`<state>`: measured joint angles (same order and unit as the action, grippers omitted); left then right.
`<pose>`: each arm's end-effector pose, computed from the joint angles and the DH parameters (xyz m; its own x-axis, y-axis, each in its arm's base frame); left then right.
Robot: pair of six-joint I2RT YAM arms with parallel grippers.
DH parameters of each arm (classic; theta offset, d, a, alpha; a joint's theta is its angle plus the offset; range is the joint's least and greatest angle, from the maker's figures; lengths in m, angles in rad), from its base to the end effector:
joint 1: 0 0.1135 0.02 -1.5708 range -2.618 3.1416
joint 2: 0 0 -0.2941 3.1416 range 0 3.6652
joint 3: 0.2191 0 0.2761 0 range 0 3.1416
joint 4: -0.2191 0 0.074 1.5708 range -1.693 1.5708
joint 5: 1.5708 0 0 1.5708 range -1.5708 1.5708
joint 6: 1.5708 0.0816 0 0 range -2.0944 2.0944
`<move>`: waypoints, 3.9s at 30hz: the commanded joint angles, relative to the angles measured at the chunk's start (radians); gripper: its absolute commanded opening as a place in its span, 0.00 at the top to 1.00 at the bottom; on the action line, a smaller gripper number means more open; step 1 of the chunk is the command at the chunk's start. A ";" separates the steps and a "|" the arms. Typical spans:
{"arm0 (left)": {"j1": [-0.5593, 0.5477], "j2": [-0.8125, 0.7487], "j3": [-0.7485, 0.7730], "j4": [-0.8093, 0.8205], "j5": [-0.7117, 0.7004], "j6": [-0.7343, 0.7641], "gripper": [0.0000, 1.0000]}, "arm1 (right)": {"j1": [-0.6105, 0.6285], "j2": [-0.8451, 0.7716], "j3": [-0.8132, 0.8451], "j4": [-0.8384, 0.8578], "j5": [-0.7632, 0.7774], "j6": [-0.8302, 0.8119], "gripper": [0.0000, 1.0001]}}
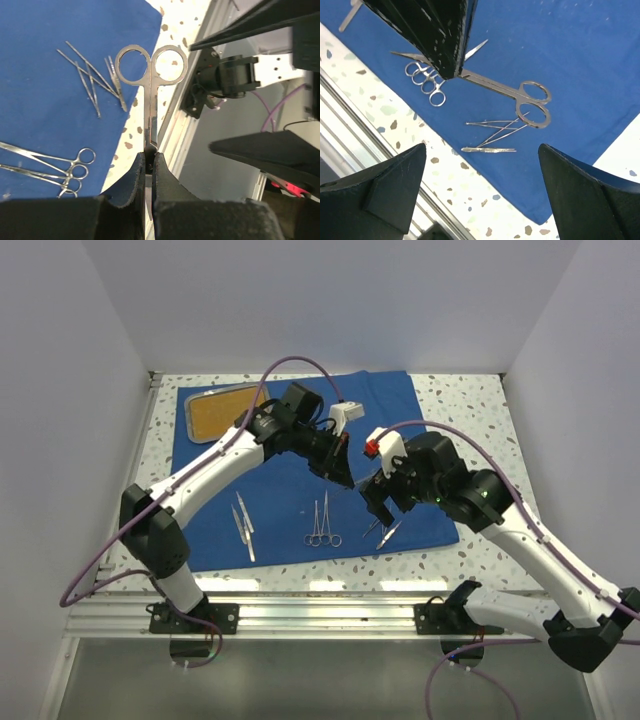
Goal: Open and lay out the surgical kit
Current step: Place the medical item in the surgical kit.
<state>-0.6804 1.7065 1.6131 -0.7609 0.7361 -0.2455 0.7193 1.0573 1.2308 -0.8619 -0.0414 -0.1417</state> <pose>0.2936 -0.3081 0.3381 -0.7652 0.3876 -0.5140 0.6423 0.4050 -0.6507 0.1864 0.1677 0.3765 -0.3768 -0.5175 -0.7682 -0.7430 0.6641 -0.0830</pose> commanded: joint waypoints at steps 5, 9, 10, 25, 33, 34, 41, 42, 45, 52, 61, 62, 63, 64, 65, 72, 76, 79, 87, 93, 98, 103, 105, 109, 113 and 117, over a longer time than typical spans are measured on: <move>0.002 -0.108 -0.079 0.060 0.083 -0.115 1.00 | 0.012 0.012 -0.004 0.018 -0.046 -0.032 0.01; 0.002 -0.127 -0.087 0.034 0.074 -0.110 1.00 | 0.026 0.041 0.021 0.024 -0.045 -0.030 0.02; 0.002 -0.128 -0.085 0.031 0.074 -0.112 1.00 | 0.029 0.044 0.022 0.026 -0.041 -0.030 0.02; -0.022 -0.116 -0.061 0.014 0.109 -0.143 1.00 | 0.101 0.050 -0.004 0.061 0.083 -0.056 0.02; -0.041 -0.145 -0.096 -0.006 0.095 -0.152 1.00 | 0.108 0.017 -0.037 0.081 0.187 -0.079 0.02; -0.041 -0.151 -0.097 -0.005 0.100 -0.153 1.00 | 0.108 0.012 -0.042 0.084 0.192 -0.082 0.02; -0.048 -0.153 -0.076 0.028 0.155 -0.178 1.00 | 0.109 -0.010 -0.068 0.103 0.147 -0.073 0.02; -0.053 -0.148 -0.061 0.017 0.149 -0.178 1.00 | 0.108 -0.008 -0.070 0.103 0.141 -0.073 0.02; -0.077 -0.124 -0.052 0.008 0.137 -0.176 1.00 | 0.108 -0.011 -0.064 0.106 0.132 -0.073 0.03; -0.125 -0.094 -0.019 0.006 0.128 -0.179 1.00 | 0.108 0.018 -0.028 0.104 0.075 -0.067 0.11; -0.128 -0.076 0.022 0.008 0.126 -0.178 1.00 | 0.109 0.017 -0.033 0.093 0.044 -0.052 0.62; -0.128 -0.076 0.022 0.006 0.121 -0.176 1.00 | 0.111 0.013 -0.031 0.089 0.044 -0.050 0.82; -0.128 -0.076 0.022 0.006 0.120 -0.176 1.00 | 0.108 0.012 -0.033 0.087 0.044 -0.050 0.97; -0.127 -0.076 0.024 0.006 0.117 -0.175 1.00 | 0.109 0.009 -0.034 0.086 0.044 -0.047 1.00; -0.127 -0.076 0.025 0.008 0.114 -0.175 1.00 | 0.109 -0.003 -0.040 0.086 0.046 -0.045 1.00; -0.127 -0.064 0.044 0.011 0.097 -0.175 1.00 | 0.109 -0.033 -0.053 0.077 0.066 -0.035 1.00; -0.125 -0.041 0.102 -0.047 -0.044 -0.147 0.79 | 0.109 -0.039 -0.051 0.069 0.078 -0.029 1.00; -0.102 -0.015 0.189 -0.103 -0.271 -0.138 0.52 | 0.109 -0.040 -0.060 0.066 0.078 -0.018 1.00; 0.121 -0.016 0.453 -0.155 -0.726 -0.205 0.47 | 0.109 0.036 -0.097 0.147 0.003 0.108 1.00; 0.203 -0.111 0.449 -0.176 -0.989 -0.189 0.41 | 0.109 0.170 -0.060 0.303 -0.107 0.353 1.00; 0.203 -0.204 0.299 -0.144 -1.058 -0.186 0.41 | 0.109 0.302 -0.059 0.509 -0.195 0.663 1.00; 0.203 -0.278 0.183 -0.106 -1.081 -0.186 0.41 | 0.109 0.440 -0.030 0.501 -0.095 0.982 1.00; 0.203 -0.304 0.150 -0.098 -1.089 -0.181 0.41 | 0.103 0.446 -0.066 0.527 -0.095 1.122 1.00; 0.203 -0.326 0.122 -0.098 -1.100 -0.169 0.41 | 0.103 0.471 -0.126 0.524 -0.066 1.237 1.00; 0.203 -0.340 0.105 -0.103 -1.098 -0.158 0.42 | 0.103 0.483 -0.166 0.531 -0.026 1.318 1.00; 0.203 -0.355 0.091 -0.100 -1.097 -0.147 0.42 | 0.106 0.526 -0.156 0.486 -0.040 1.354 1.00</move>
<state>-0.4782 1.3941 1.7126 -0.9058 -0.3378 -0.4225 0.8242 1.5608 1.0706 -0.3782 -0.1017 1.1213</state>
